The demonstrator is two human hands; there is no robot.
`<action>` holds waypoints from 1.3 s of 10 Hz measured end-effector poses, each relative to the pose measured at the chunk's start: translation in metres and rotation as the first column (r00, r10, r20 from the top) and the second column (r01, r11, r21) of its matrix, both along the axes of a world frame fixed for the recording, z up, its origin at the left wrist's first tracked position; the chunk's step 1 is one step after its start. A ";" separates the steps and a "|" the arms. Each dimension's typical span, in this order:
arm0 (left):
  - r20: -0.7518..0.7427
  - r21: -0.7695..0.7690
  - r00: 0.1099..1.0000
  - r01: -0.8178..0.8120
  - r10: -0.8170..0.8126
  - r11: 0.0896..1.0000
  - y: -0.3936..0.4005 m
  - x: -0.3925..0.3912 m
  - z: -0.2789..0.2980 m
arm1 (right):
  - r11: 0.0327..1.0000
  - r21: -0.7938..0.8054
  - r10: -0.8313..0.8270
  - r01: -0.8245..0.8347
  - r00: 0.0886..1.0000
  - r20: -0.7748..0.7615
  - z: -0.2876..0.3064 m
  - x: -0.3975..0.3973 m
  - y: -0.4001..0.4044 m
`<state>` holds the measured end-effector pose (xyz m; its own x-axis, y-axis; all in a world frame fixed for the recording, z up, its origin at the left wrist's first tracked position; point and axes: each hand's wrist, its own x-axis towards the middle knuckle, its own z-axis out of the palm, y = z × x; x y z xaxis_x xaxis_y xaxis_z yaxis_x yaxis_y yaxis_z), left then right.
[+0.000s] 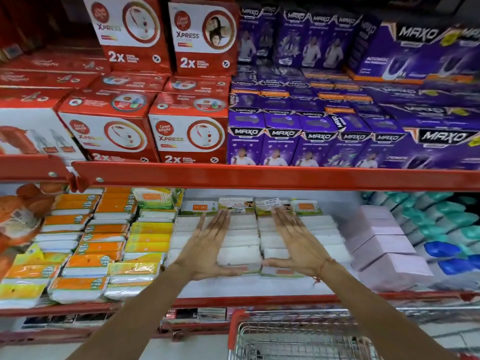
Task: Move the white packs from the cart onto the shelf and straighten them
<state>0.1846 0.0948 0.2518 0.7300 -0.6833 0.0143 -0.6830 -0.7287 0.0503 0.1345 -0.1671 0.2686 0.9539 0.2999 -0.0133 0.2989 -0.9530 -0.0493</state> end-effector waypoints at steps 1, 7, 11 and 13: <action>-0.026 -0.027 0.999 0.026 -0.027 0.999 -0.049 -0.004 0.000 | 0.997 -0.037 -0.064 0.063 0.997 -0.042 0.002 -0.007 -0.048; 0.003 0.057 1.000 -0.025 0.025 0.998 -0.119 -0.017 -0.021 | 0.996 0.038 -0.081 0.083 0.994 -0.071 -0.038 -0.019 -0.113; 0.007 0.155 0.996 -0.084 0.084 0.984 -0.124 -0.027 -0.012 | 0.988 -0.083 -0.132 0.130 0.991 -0.026 -0.028 -0.028 -0.098; 0.090 -0.013 0.983 -0.157 0.158 0.988 -0.109 -0.058 0.012 | 0.990 -0.021 -0.140 0.143 0.985 0.100 0.008 -0.061 -0.064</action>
